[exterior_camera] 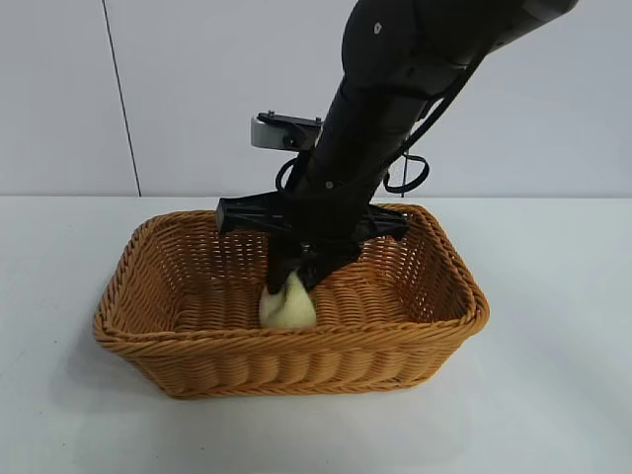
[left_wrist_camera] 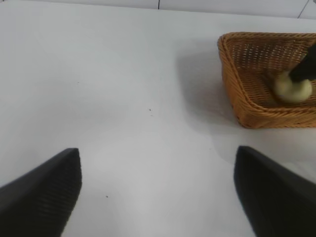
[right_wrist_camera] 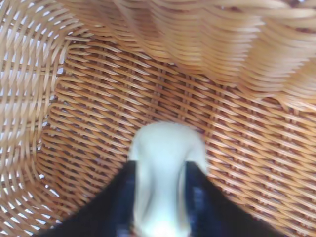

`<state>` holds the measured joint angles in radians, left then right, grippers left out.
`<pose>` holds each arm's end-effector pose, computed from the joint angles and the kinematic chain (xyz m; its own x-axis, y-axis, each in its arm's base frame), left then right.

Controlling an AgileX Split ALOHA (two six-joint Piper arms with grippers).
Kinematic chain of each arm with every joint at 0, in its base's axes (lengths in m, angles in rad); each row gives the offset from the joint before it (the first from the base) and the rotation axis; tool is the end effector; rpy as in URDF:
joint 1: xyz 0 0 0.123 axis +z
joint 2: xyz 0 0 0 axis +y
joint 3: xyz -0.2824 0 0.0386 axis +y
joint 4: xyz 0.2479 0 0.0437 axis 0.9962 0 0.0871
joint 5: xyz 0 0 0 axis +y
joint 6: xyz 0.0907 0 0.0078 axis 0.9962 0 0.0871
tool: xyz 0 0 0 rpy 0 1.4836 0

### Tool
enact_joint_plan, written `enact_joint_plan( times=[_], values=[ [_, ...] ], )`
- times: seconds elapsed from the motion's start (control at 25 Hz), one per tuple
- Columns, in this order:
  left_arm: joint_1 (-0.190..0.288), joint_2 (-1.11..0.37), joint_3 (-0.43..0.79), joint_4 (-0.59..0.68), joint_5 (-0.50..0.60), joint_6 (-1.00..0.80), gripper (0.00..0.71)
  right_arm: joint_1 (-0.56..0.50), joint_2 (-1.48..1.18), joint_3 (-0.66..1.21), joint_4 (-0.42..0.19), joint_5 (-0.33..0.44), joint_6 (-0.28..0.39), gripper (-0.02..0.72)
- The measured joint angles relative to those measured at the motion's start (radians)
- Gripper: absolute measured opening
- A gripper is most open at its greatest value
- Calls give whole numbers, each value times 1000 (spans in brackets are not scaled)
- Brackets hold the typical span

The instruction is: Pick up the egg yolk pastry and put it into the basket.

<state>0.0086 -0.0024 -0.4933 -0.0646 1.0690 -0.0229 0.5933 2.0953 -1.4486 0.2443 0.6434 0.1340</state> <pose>-0.0048 -0.0052 0.2748 -0.4679 -0.0579 -0.8819 0.0162 0.9971 -0.0741 0.3512 0.2528 0.1500 -0.9218 -0.2340 -0.3091 -0.3157 0.9157 0.2485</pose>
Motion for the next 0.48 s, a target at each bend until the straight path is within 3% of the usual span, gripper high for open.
enact_joint_plan(
  times=[0.08,0.24,0.32,0.48],
  values=[
    [0,0,0,0,0,0,609,0,0,-44,-1,55,1,561],
    [0,0,0,0,0,0,609,0,0,-198,-36,223,2,618],
    [0,0,0,0,0,0,609,0,0,-288,-84,319,11,625],
    [0,0,0,0,0,-1,609,0,-1,-419,-253,466,61,626]
  ],
)
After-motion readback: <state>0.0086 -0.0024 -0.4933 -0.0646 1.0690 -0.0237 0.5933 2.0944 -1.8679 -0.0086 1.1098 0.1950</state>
